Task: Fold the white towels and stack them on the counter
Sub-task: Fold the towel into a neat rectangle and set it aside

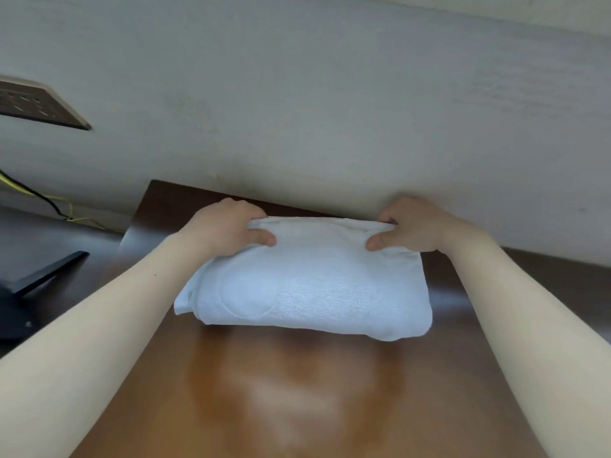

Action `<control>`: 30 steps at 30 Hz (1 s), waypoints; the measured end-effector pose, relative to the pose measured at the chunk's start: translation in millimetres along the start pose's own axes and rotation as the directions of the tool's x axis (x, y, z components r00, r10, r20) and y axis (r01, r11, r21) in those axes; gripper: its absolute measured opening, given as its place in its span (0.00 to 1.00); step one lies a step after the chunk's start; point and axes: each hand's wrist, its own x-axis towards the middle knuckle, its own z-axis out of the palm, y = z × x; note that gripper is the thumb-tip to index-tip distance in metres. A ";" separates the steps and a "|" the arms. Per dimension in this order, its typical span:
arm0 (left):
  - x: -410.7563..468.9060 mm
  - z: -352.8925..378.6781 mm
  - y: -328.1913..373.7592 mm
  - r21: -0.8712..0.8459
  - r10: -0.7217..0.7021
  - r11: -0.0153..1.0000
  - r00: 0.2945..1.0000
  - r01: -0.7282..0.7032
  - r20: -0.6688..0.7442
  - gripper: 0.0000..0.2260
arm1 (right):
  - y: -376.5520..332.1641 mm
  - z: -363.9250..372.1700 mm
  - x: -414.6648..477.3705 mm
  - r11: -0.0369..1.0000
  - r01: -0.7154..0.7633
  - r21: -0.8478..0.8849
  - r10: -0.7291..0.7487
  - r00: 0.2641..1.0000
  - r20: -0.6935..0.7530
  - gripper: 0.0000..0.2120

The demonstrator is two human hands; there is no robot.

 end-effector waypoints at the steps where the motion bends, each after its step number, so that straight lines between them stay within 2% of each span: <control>1: 0.6 2.0 -0.5 -0.016 -0.008 1.000 1.000 0.008 -0.002 0.18 | 0.3 2.4 0.1 1.000 -0.013 0.015 0.013 1.000 -0.015 0.24; 3: -1.0 6.2 -0.5 -0.042 -0.032 0.999 0.999 0.031 -0.016 0.20 | 1.1 6.6 -1.6 0.997 -0.043 0.061 0.046 0.998 -0.043 0.23; 6: -6.1 12.5 -1.5 -0.030 -0.047 0.999 0.991 0.043 -0.128 0.22 | -0.2 12.4 -5.0 0.991 -0.085 0.107 0.094 0.991 -0.090 0.23; 12: -19.1 13.1 3.5 0.006 0.023 1.000 0.968 -0.022 -0.249 0.22 | -5.2 16.4 -9.9 0.987 -0.096 0.132 0.116 0.982 -0.149 0.20; 16: -41.5 19.6 25.8 -0.002 0.118 0.991 0.878 -0.133 -0.464 0.19 | -3.7 20.2 -9.5 0.984 -0.107 0.145 0.134 0.972 -0.191 0.15; 17: -49.8 26.4 36.7 -0.002 0.150 0.985 0.869 -0.171 -0.471 0.20 | -3.5 20.8 -9.8 0.980 -0.114 0.163 0.146 0.969 -0.200 0.14; 19: -67.1 46.2 60.5 -0.021 0.187 0.977 0.899 -0.213 -0.395 0.25 | -4.0 22.1 -10.5 0.972 -0.131 0.195 0.172 0.962 -0.213 0.12; 22: -77.6 76.3 80.6 0.089 0.193 0.981 0.946 -0.175 -0.260 0.33 | -3.5 25.4 -12.9 0.956 -0.150 0.250 0.210 0.950 -0.232 0.13; 24: -74.2 85.6 80.9 0.186 0.187 0.972 0.951 -0.142 -0.248 0.34 | -4.5 27.7 -17.1 0.948 -0.158 0.278 0.230 0.940 -0.250 0.14; 26: -68.4 87.3 79.0 0.210 0.191 0.968 0.949 -0.139 -0.253 0.34 | -9.9 32.9 -24.9 0.949 -0.153 0.274 0.235 0.925 -0.298 0.18; 28: -64.6 88.0 78.5 0.212 0.196 0.967 0.949 -0.144 -0.247 0.35 | -18.9 43.6 -36.2 0.991 -0.085 0.104 0.124 0.878 -0.462 0.21; 30: -62.1 89.0 79.0 0.211 0.194 0.967 0.951 -0.144 -0.242 0.35 | -35.2 57.6 -50.5 0.996 -0.016 -0.084 -0.043 0.755 -0.654 0.19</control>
